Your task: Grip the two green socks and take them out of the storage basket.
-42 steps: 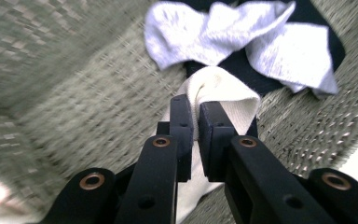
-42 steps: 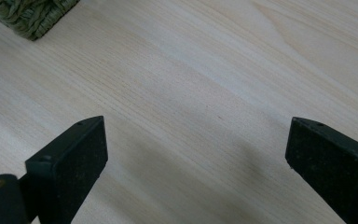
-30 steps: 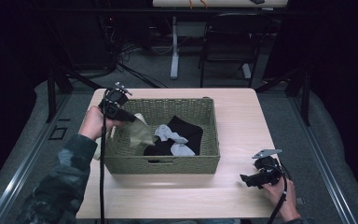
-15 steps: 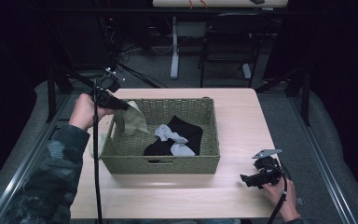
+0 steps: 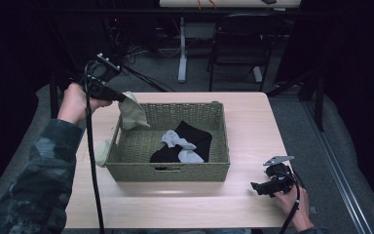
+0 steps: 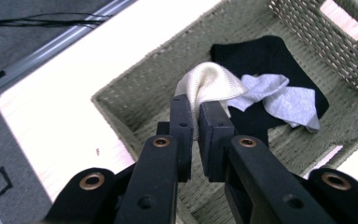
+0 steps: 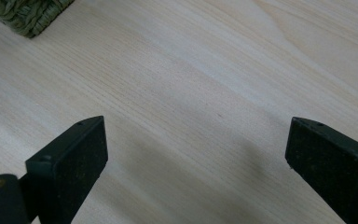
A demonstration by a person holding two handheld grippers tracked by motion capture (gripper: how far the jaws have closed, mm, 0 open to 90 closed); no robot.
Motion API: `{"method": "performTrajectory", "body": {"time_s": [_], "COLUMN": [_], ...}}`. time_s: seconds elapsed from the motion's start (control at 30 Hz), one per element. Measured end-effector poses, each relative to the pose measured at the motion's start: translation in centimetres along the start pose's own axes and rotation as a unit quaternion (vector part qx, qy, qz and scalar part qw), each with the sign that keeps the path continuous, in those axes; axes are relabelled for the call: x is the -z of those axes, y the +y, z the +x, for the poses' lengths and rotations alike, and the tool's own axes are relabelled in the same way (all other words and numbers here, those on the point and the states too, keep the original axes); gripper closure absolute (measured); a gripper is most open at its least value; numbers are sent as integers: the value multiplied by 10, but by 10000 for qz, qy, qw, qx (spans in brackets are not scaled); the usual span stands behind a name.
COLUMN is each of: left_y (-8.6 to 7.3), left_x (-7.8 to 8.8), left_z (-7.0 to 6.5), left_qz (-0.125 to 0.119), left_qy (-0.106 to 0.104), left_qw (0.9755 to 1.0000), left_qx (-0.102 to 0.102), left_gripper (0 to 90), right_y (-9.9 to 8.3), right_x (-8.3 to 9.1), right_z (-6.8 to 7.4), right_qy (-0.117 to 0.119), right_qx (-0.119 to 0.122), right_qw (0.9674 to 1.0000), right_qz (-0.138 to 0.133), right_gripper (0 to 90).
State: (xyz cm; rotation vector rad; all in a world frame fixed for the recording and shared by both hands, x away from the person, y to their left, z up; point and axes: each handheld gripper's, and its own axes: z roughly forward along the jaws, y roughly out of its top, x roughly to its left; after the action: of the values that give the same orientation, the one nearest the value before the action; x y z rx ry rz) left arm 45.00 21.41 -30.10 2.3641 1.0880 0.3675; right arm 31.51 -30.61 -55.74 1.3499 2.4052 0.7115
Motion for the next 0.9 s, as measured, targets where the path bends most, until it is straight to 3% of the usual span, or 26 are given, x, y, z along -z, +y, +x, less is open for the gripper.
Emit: {"method": "performTrajectory", "body": {"time_s": [0.13, 0.37, 0.63, 0.9], "left_y": [-3, -16, -38, -67], "left_x": [10, 25, 42, 37], "left_z": [9, 26, 50, 72], "left_qz": [-22, -128, -229, -98], "left_qy": [177, 311, 528, 692], "left_qw": [9998, 9988, 9959, 9921], "left_qx": [113, 342, 703, 1042], "left_gripper": [848, 848, 848, 848], "right_y": [0, 0, 0, 0], "right_x": [0, 0, -1, 0], "right_z": [0, 0, 1, 1], "right_qy": [-10, 6, 28, -22], "right_qx": [5, 6, -7, 13], "right_qw": [10000, 10000, 10000, 10000], "right_qz": [-21, -23, -19, -35], "right_gripper": [49, 49, 49, 49]}}
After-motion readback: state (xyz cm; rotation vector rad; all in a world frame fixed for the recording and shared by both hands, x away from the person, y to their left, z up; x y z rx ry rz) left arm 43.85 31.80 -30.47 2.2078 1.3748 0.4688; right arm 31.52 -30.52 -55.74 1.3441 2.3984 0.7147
